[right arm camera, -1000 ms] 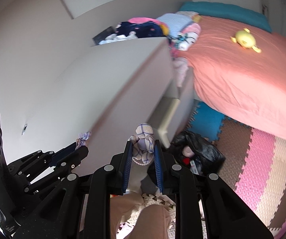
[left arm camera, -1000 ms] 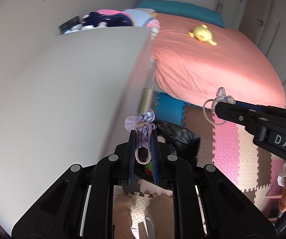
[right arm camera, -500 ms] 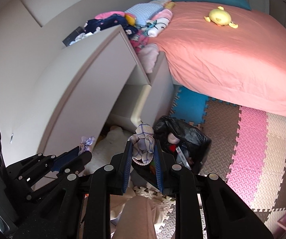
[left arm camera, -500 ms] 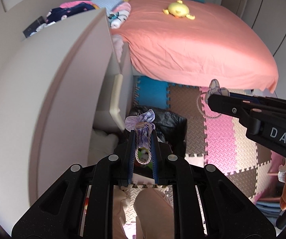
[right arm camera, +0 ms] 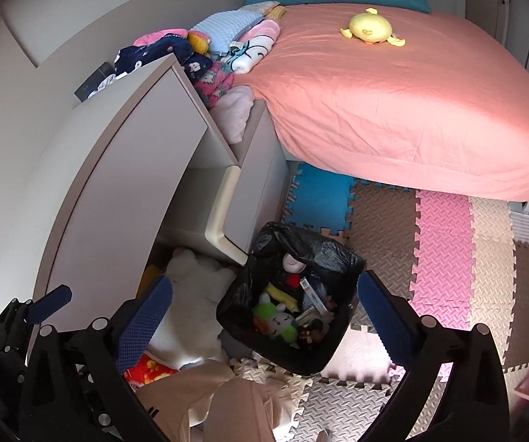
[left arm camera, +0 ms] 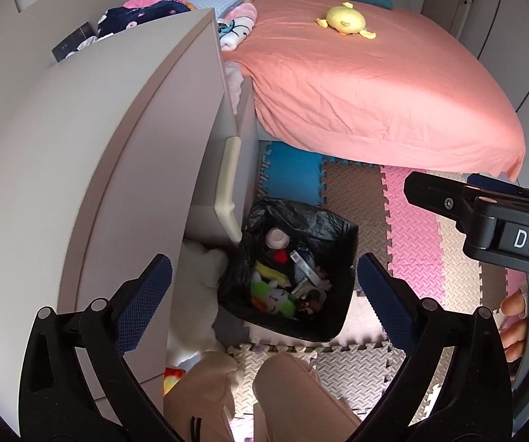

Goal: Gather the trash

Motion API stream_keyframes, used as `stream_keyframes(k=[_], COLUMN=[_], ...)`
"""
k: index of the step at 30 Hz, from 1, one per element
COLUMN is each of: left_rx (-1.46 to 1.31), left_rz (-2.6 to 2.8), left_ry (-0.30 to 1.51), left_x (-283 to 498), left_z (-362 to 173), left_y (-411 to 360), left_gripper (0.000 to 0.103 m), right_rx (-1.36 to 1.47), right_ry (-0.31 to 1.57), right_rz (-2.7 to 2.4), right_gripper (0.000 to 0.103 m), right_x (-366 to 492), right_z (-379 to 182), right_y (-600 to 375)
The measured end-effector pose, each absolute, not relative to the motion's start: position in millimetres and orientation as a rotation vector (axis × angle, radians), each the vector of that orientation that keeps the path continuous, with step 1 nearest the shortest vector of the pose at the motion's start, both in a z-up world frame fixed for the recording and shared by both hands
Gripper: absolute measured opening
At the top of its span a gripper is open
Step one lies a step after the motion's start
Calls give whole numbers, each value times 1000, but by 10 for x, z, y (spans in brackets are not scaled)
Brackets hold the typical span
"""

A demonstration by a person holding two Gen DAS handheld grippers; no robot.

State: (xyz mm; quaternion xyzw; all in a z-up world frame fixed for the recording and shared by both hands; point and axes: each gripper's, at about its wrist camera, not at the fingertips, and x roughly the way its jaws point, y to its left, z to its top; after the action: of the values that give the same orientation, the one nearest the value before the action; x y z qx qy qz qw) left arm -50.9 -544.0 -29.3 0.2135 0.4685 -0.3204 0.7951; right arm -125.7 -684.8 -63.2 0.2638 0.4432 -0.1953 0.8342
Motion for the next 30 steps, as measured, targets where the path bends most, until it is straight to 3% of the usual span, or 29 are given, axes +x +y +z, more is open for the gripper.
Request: stream_keyframes(k=[15,30], left_rx=[420,294], left_rz=[-664,-520], left_ry=[953,920], left_x=[-408,11], left_z=[219,633], left_y=[-4953,-3824], left_gripper=[97,97], right_rx=[491,335], right_ry=[902,891], right_rz=[-363,-193], right_gripper=[100,100], right_x=[-1004,-343], right_z=[-238,228], right_y=[-6351,-5293])
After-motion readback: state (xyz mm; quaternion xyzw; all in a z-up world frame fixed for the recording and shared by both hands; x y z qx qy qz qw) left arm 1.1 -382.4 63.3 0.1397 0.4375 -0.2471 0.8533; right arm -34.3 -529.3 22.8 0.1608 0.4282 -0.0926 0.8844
